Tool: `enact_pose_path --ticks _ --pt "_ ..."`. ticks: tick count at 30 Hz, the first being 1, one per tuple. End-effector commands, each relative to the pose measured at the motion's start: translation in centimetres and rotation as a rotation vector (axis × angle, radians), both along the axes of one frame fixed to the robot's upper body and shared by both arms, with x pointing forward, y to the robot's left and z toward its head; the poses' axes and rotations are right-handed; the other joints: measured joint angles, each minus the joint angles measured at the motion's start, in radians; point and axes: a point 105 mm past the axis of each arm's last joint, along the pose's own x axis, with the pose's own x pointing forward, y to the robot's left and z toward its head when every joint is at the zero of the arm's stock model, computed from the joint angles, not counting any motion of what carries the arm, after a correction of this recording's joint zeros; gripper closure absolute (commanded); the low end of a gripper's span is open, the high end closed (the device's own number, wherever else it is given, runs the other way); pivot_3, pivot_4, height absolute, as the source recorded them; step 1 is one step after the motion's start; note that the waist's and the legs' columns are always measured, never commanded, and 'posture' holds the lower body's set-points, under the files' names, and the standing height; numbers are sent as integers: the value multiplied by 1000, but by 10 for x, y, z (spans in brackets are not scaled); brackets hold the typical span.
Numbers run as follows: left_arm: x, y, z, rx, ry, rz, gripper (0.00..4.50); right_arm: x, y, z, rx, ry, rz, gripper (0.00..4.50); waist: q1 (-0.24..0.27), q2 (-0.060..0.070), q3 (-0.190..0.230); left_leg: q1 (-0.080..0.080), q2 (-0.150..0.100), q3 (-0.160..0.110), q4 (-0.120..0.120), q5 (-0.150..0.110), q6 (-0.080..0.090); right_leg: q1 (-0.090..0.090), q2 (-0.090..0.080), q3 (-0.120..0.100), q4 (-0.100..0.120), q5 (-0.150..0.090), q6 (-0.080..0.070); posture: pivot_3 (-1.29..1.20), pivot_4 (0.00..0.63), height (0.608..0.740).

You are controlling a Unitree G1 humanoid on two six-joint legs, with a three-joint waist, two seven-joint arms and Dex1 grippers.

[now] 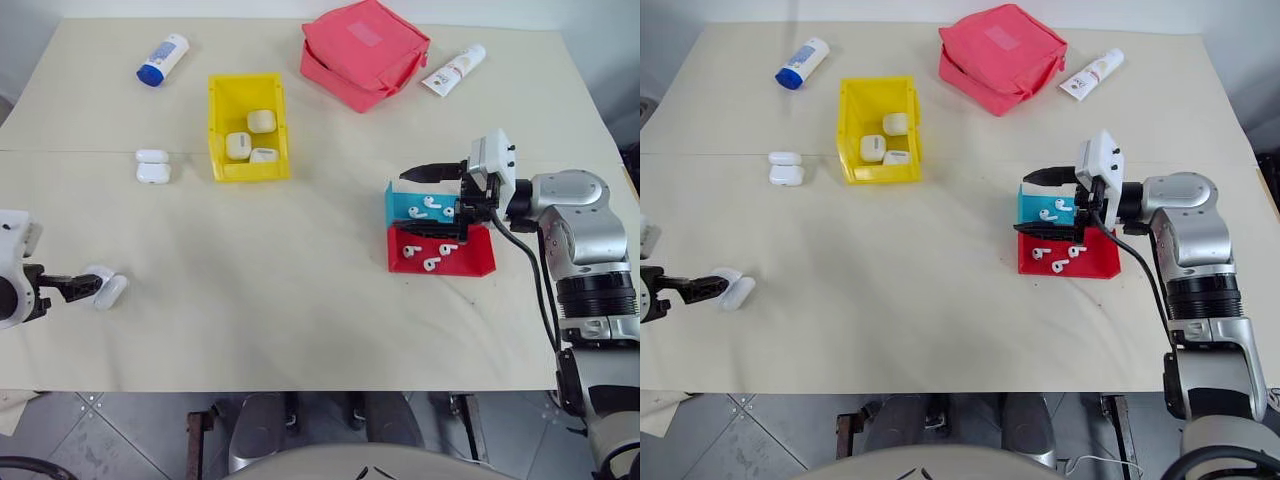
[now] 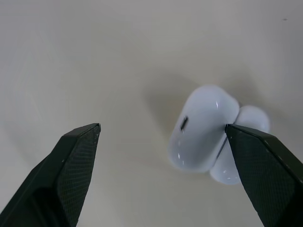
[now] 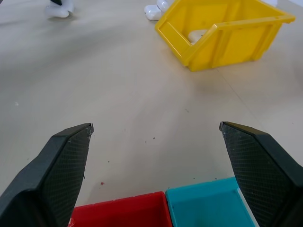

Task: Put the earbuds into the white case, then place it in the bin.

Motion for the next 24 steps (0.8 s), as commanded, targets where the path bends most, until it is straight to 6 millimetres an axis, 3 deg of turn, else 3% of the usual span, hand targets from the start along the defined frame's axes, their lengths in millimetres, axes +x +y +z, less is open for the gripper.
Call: enact_pose_path --ticks 1,9,13,20,24 --pt "-8 6 16 22 -57 41 13 0 1 11 4 -48 17 0 0 0 0 0 0 0 0 0 0 0 0 0 -1 0 0 0 150 740" --pt "-29 8 7 21 -3 57 13 2 1 10 1 -48 21 0 -2 0 0 0 2 0 -1 0 -1 0 0 0 -4 0 0 0 150 740" --pt "-49 9 2 6 49 51 13 3 1 9 -4 -44 28 0 -6 0 0 0 3 1 -2 -1 -2 0 -1 1 -5 0 0 0 150 740" --pt "-60 -3 -3 -21 86 -23 13 4 3 10 -5 -48 30 0 -2 0 0 0 4 0 -1 -1 -2 0 -1 1 -5 -1 -1 0 150 740" --pt "-60 7 -4 6 67 20 13 4 1 9 -13 -46 32 0 -1 1 0 0 4 0 -1 -1 -3 0 -1 1 -5 -1 -2 0 150 740"
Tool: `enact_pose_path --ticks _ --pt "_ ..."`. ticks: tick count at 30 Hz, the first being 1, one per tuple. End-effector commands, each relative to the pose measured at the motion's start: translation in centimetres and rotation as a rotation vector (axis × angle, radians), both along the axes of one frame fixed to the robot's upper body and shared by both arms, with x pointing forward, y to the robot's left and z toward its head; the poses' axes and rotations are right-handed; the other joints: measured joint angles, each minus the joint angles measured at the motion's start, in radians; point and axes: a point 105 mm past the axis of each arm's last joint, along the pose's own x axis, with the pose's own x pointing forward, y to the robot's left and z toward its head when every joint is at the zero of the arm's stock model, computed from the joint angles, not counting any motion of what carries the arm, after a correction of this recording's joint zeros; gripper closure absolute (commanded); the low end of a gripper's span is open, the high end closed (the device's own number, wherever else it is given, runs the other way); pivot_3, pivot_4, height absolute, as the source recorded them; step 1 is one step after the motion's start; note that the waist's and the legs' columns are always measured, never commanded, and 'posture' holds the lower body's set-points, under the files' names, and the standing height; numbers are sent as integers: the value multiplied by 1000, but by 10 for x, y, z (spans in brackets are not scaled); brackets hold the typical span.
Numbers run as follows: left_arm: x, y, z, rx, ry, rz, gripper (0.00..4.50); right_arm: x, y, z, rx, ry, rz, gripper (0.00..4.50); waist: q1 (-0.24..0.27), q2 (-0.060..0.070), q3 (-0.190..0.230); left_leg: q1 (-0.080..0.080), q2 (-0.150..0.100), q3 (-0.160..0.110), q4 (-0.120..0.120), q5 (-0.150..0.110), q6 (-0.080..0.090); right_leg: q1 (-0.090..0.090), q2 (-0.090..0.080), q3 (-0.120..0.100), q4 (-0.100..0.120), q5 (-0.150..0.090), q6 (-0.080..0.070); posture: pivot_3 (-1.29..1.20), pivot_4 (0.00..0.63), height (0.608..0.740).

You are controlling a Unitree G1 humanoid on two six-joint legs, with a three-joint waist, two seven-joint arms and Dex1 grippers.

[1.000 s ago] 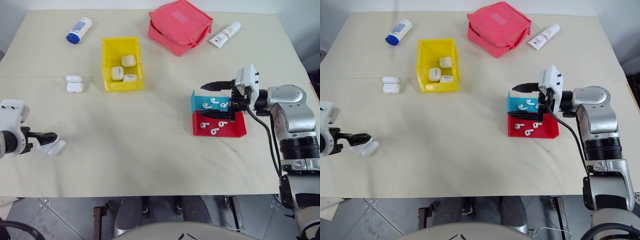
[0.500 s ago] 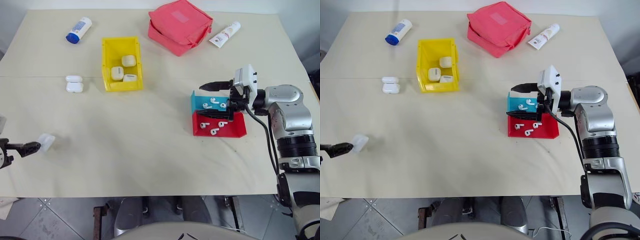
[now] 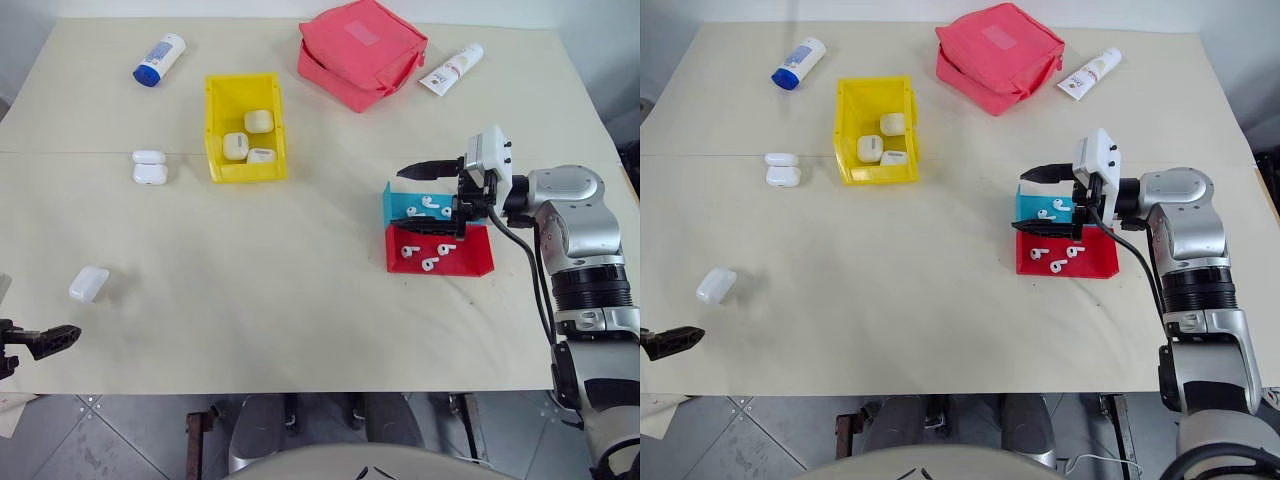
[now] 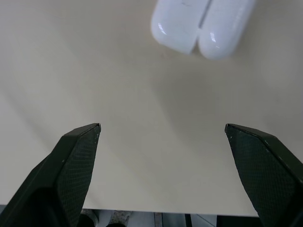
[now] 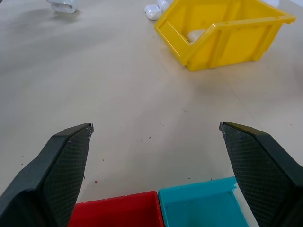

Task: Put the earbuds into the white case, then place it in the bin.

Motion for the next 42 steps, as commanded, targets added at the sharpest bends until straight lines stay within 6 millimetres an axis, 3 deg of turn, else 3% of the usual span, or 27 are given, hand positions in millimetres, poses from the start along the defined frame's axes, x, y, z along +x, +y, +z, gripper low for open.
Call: enact_pose_path --ticks 1,5,11,21,28,42 --pt "4 10 7 49 -55 31 13 0 1 10 -2 -39 13 0 -1 0 0 0 0 0 0 0 0 0 0 0 0 0 0 0 150 740" --pt "12 0 1 50 -57 -62 13 0 2 10 -2 -41 19 0 -2 0 0 0 1 0 0 0 0 0 0 0 0 0 0 0 150 740" --pt "24 13 -7 112 -47 -96 13 0 3 12 -2 -46 23 0 -2 0 0 0 1 0 0 0 0 0 0 0 0 0 0 0 150 740" --pt "50 13 -18 104 -30 -196 13 -1 0 14 -7 -52 20 0 -1 0 0 0 0 0 -1 0 0 0 0 -1 0 0 0 0 150 740" --pt "45 -12 -27 18 53 -287 13 -2 -2 16 -9 -58 10 0 -1 1 1 0 1 1 -1 0 0 0 1 -1 1 0 0 0 150 740" --pt "50 -46 -25 -47 75 -265 13 -3 1 11 -7 -50 15 0 3 1 1 0 0 1 1 0 0 0 3 -1 2 0 0 0 150 740"
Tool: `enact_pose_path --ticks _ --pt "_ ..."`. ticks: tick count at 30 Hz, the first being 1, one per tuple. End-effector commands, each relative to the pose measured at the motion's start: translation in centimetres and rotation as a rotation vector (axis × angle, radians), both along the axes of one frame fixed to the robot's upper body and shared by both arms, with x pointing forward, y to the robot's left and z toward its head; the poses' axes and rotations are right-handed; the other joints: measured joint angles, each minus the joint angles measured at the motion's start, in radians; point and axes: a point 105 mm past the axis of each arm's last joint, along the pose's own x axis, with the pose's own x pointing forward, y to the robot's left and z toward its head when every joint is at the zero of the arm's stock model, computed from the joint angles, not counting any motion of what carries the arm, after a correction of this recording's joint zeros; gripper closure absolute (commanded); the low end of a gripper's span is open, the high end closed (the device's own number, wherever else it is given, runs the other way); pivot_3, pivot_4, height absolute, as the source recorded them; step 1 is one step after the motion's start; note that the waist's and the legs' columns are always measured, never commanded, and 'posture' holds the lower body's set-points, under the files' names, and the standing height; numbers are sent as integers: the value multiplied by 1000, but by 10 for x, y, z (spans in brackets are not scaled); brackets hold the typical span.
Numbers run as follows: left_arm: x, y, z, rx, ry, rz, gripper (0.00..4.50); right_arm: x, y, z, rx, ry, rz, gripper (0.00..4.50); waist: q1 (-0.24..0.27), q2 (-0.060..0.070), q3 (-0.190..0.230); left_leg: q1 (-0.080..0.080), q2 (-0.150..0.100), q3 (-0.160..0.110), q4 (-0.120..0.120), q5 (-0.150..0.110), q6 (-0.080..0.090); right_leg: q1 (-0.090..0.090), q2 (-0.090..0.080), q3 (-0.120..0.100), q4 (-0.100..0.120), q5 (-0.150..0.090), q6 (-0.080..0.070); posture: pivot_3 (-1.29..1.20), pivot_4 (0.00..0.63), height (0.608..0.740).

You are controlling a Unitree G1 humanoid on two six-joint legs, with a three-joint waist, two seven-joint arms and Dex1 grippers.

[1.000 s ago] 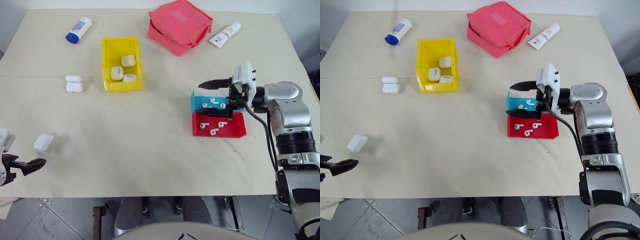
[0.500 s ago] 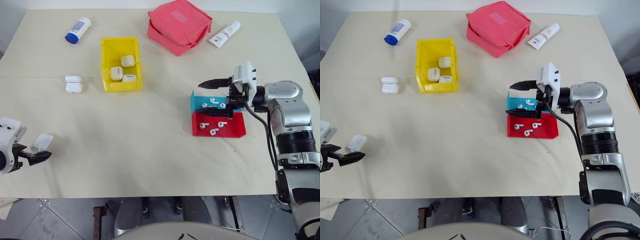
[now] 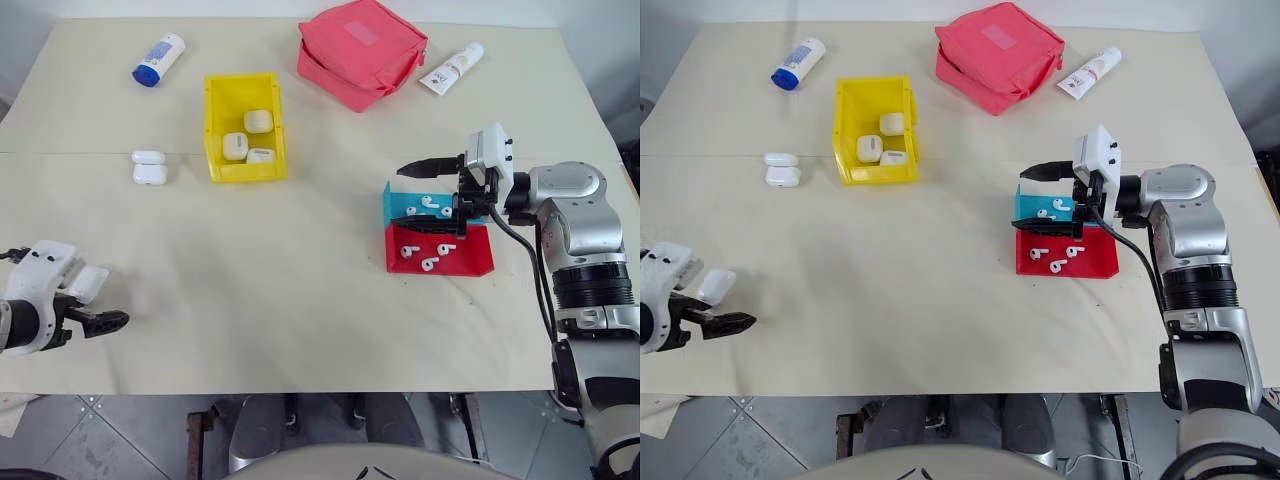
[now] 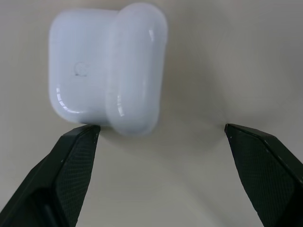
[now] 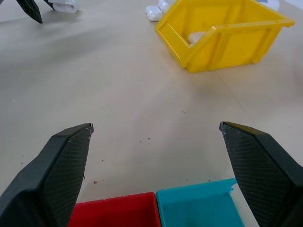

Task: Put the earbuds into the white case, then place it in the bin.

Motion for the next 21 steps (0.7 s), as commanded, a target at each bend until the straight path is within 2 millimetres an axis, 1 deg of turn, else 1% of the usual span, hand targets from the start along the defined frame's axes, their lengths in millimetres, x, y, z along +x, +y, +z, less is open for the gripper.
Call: enact_pose_path --ticks 1,3,6,9,11,13,17,21 --pt "6 -15 0 -25 -22 -28 13 -3 1 8 -1 -40 12 0 2 0 0 0 0 0 0 0 0 0 0 0 0 0 0 0 150 740" --pt "11 -18 1 -25 -52 -32 13 -3 1 8 0 -39 12 0 3 0 0 0 0 0 1 0 0 0 0 0 1 0 0 0 150 740" --pt "10 -18 2 -16 -49 -28 13 -2 2 8 0 -40 11 0 3 0 0 0 -1 0 1 0 0 0 0 0 1 0 0 0 150 740" --pt "3 -13 6 5 -40 -14 13 -2 1 9 3 -42 6 0 0 0 0 0 0 0 1 0 0 0 0 1 1 0 0 0 150 740" --pt "4 -7 10 14 -65 9 13 -3 0 8 1 -38 6 0 0 0 0 0 0 0 1 0 0 0 0 1 1 0 0 0 150 740" --pt "6 -7 9 17 -70 -3 13 -3 0 6 -2 -34 7 0 0 0 0 0 0 0 1 0 0 0 0 0 0 0 0 0 150 740" --pt "15 -12 6 6 -78 -28 13 -1 4 7 7 -37 12 0 1 0 0 0 1 0 1 0 0 0 0 1 0 0 0 0 150 740" --pt "30 -18 8 6 -110 -68 13 0 6 8 9 -40 15 0 2 0 0 0 0 0 1 0 0 0 0 0 0 0 0 0 150 740"
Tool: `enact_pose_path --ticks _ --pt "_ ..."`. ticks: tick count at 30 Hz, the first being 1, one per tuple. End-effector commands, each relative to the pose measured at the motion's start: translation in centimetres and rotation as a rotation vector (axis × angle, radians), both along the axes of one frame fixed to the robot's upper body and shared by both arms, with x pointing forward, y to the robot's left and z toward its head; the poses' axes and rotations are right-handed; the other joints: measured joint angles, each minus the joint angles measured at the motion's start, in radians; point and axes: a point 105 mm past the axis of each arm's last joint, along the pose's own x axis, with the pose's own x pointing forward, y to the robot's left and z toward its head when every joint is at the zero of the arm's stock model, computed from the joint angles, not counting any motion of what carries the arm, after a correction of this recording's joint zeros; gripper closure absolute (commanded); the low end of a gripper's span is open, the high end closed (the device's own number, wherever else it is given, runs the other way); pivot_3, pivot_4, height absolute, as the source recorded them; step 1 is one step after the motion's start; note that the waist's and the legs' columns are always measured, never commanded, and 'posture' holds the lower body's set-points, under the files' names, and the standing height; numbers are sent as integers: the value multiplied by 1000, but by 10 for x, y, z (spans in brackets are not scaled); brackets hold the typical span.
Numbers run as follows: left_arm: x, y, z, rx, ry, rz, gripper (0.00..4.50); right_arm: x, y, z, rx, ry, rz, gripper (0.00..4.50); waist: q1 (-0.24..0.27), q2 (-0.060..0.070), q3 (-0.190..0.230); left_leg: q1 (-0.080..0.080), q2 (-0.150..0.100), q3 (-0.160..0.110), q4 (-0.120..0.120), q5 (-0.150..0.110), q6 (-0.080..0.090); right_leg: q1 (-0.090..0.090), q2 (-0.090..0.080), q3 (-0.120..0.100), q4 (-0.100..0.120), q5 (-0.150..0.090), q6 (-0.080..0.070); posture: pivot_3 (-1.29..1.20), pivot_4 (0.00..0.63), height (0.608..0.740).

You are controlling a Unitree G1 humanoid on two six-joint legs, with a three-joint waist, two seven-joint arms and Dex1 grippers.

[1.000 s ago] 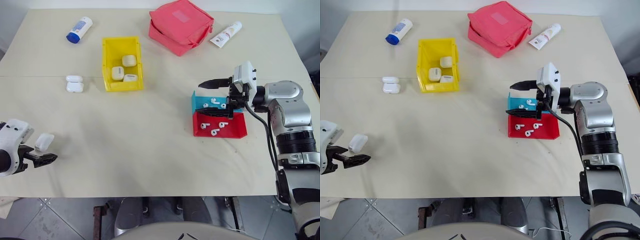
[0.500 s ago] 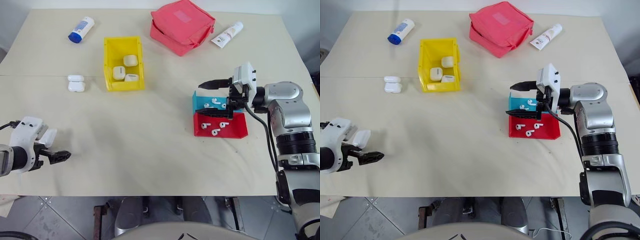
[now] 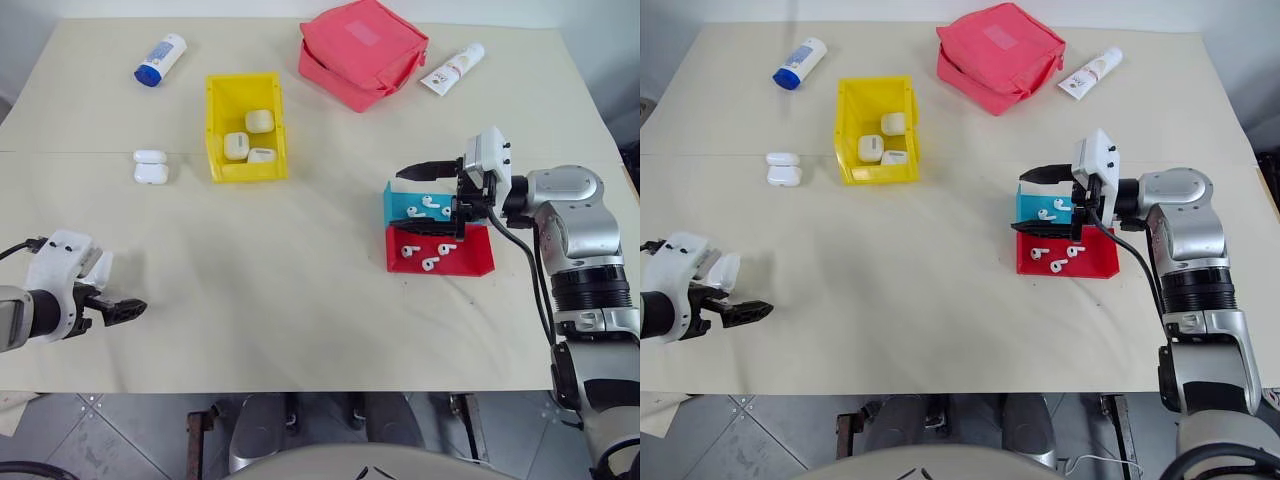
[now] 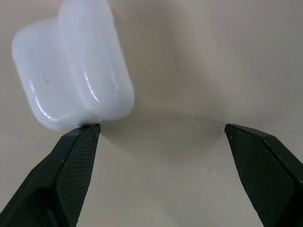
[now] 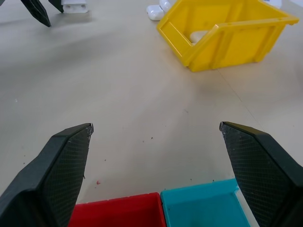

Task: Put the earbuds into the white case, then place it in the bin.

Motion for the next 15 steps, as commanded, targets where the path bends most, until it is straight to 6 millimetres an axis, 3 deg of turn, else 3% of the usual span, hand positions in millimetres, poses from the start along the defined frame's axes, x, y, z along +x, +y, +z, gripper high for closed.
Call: enact_pose_path --ticks 1,9,15 --pt "15 -5 4 10 -49 -38 13 0 3 10 -1 -47 13 0 0 0 0 0 0 0 0 0 0 0 0 0 0 0 0 0 150 740" --pt "59 -15 18 21 -188 -103 13 0 4 11 1 -51 13 0 0 0 0 0 -1 0 0 0 0 0 2 -2 2 0 0 0 150 740" --pt "37 -8 19 40 -82 -99 13 -1 1 11 -2 -53 4 0 -5 0 0 0 0 1 0 0 0 -1 2 -3 2 0 0 0 150 740"
